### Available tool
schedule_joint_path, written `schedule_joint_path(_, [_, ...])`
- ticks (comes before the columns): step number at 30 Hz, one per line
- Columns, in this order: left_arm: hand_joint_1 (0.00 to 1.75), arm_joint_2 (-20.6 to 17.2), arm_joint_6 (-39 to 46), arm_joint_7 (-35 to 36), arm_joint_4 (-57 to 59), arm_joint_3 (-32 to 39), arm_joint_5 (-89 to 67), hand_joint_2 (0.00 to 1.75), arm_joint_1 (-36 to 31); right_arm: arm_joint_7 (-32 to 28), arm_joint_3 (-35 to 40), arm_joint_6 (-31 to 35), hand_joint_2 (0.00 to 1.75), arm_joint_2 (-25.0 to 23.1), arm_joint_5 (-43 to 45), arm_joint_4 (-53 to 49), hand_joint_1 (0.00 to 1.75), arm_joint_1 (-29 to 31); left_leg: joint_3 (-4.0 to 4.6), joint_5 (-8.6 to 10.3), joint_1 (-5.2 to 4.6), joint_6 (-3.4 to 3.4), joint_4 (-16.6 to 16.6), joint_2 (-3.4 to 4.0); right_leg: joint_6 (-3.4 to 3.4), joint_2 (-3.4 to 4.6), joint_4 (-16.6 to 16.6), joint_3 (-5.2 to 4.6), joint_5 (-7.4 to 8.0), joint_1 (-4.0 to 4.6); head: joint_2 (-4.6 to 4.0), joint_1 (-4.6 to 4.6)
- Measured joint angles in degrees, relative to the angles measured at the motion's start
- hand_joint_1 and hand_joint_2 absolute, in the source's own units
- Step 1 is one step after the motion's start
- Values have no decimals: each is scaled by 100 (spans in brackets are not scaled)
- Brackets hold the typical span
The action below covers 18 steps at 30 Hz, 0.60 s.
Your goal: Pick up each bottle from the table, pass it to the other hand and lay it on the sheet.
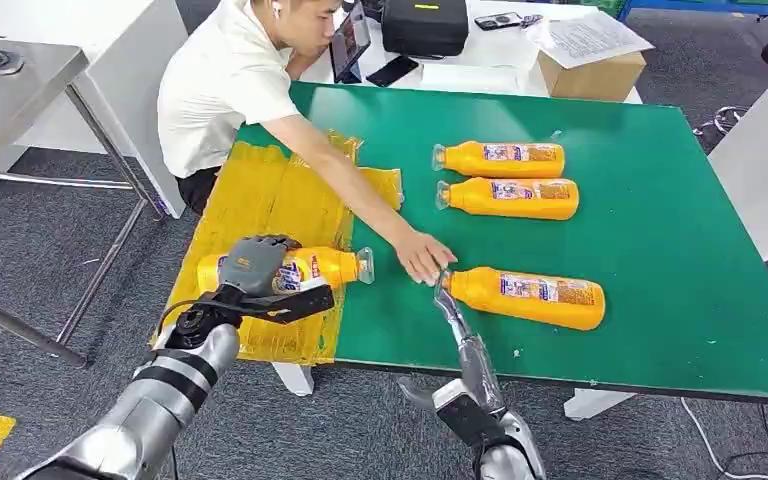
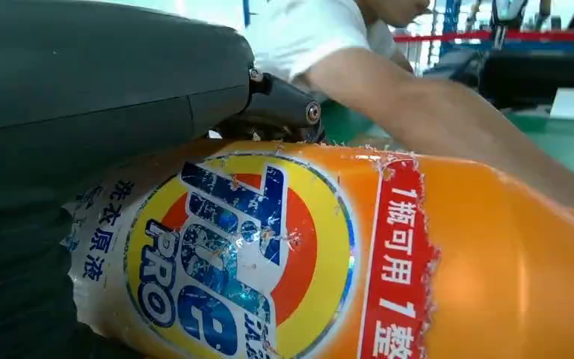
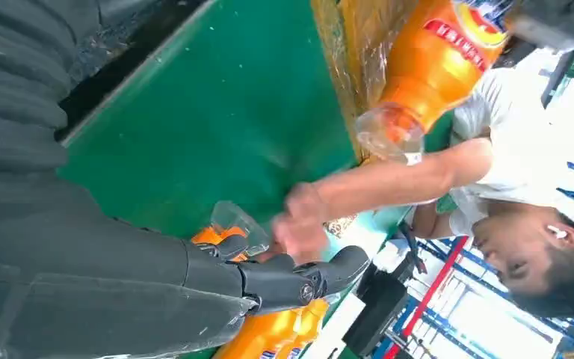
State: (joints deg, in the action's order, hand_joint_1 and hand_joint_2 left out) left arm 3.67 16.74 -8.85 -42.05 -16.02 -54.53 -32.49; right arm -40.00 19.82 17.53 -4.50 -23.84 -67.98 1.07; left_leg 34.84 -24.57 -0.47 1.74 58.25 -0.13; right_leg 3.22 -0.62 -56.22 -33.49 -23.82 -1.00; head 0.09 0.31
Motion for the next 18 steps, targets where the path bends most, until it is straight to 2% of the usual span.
schedule_joint_path(5, [175,37,-408,-16,521,-48,210,175,-403,-2,0,11,175,0,142,0,0,3,10,-1,0,0,0,-1,0,0,-1,-10,0,1,0,0])
schedule_joint_path(6, [140,39,-478,9,591,-57,236,175,-452,-2,0,11,175,0,166,0,0,5,11,-1,0,0,0,-1,0,0,-1,-11,-1,1,0,0])
schedule_joint_path(7, [24,42,-560,24,675,-65,238,175,-515,-2,0,11,175,0,181,0,0,12,13,-1,1,0,0,-1,0,0,-1,-13,-1,1,0,0])
schedule_joint_path(8, [0,41,-700,28,787,-81,238,175,-588,-2,0,11,175,0,223,4,0,25,14,-1,1,0,0,-1,0,0,-1,-15,-1,1,0,0])
schedule_joint_path(14, [0,41,-1869,-120,1263,-133,564,175,-833,-2,4,9,175,0,393,37,0,69,14,0,1,0,0,-2,0,-1,-2,-14,-1,1,0,2])
schedule_joint_path(18, [0,41,-2364,-138,1389,-151,787,175,-984,-2,55,48,175,4,492,65,0,103,15,0,0,0,0,-2,0,0,-3,-12,-1,1,0,0])
